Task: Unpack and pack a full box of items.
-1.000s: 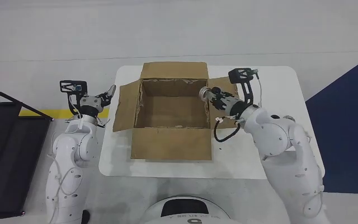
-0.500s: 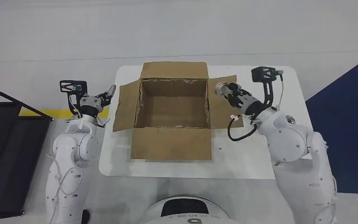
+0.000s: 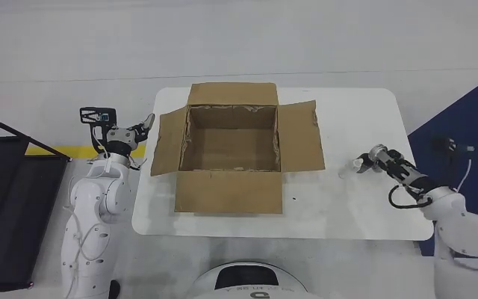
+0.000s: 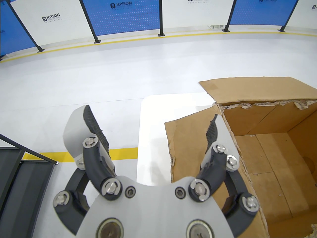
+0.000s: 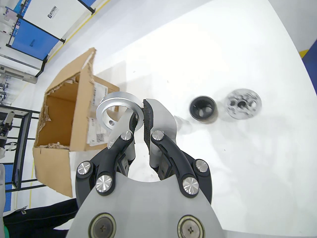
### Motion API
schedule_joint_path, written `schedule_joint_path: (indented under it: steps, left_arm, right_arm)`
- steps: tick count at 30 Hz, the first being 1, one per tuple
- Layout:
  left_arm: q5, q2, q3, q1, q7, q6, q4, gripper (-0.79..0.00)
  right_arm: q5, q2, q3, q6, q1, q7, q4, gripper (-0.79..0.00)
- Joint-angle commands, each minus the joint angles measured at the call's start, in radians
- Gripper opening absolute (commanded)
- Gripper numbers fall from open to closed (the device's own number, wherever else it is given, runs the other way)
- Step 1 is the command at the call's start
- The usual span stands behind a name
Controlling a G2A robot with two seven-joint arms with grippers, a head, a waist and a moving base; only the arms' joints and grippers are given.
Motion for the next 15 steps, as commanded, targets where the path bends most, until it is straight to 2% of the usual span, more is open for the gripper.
schedule_joint_path:
  steps: [1, 8, 12, 15]
  left_arm:
    - [0.000, 0.000, 0.000, 0.000, 0.000, 0.000, 0.000, 0.000]
    - [0.000, 0.000, 0.000, 0.000, 0.000, 0.000, 0.000, 0.000]
    - [0.000, 0.000, 0.000, 0.000, 0.000, 0.000, 0.000, 0.000]
    - [0.000, 0.000, 0.000, 0.000, 0.000, 0.000, 0.000, 0.000]
  right_arm:
    - [-0.085, 0.002, 0.009, 0.014, -0.023, 0.012, 0.007, -0.785]
    - [-0.355, 0.010, -0.058, 0.069, -0.077, 0.091, -0.019, -0.785]
    - [-0.512, 0.016, -0.162, 0.124, -0.016, 0.156, 0.029, -0.785]
    - [-0.529, 0.016, -0.219, 0.146, 0.048, 0.173, 0.079, -0.785]
